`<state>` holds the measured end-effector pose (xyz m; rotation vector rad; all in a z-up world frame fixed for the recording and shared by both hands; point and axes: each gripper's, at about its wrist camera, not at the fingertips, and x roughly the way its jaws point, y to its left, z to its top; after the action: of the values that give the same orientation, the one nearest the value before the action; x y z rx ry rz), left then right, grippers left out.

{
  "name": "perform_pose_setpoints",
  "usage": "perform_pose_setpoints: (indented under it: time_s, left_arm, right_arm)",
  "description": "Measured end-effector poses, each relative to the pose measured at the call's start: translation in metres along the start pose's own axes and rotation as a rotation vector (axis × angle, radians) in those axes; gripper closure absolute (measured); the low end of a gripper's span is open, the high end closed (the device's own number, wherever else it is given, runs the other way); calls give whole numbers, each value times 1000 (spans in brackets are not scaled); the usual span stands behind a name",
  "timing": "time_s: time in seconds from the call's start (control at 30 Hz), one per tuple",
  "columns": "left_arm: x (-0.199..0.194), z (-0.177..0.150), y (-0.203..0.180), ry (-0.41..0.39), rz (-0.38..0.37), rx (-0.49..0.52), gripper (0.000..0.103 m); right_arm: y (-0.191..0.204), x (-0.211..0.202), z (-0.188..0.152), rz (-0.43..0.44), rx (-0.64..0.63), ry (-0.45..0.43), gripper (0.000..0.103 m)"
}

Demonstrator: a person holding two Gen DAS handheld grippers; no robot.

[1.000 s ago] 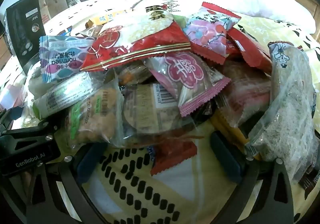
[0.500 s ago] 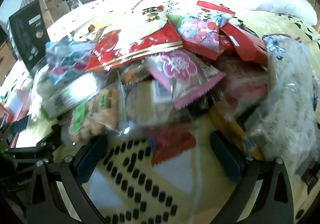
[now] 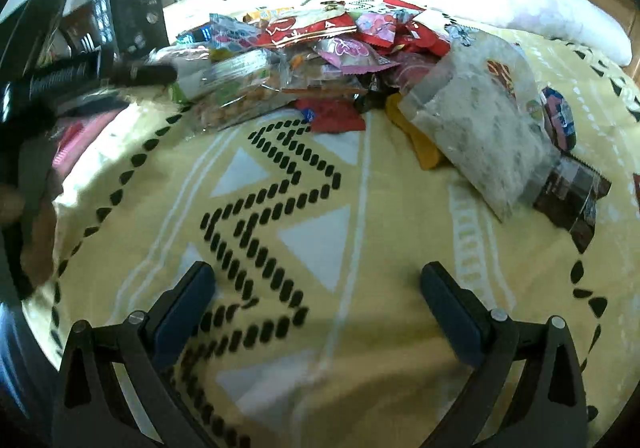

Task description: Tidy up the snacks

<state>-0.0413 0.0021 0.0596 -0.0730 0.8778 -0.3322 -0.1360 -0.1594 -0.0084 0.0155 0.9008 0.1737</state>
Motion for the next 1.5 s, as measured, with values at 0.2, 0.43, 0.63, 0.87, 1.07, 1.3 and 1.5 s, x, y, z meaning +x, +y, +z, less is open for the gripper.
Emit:
perform_pose_setpoints:
  time_s: [0.2, 0.43, 0.63, 0.87, 1.07, 1.3, 1.5]
  left_arm:
    - [8, -2, -30, 25, 33, 65, 4]
    - [-32, -1, -72, 29, -49, 106, 4]
    - [-115, 90, -94, -222, -121, 47, 3]
    - [-220, 141, -103, -529, -34, 89, 0]
    - [-277, 155, -124, -665, 30, 175, 0]
    - [-338, 156, -143, -720, 35, 253, 0]
    - [-342, 137, -126, -717, 115, 300, 0]
  right_arm:
    - [7, -7, -13, -26, -23, -15, 0]
    - [19, -22, -26, -14, -46, 10, 0]
    - [15, -48, -18, 31, -23, 42, 0]
    - [14, -160, 28, 10, -62, -252, 0]
    - [-9, -269, 56, -43, -62, -574, 0]
    - [-9, -372, 87, -26, -82, -875, 0]
    - [3, -406, 86, -35, -75, -926, 0]
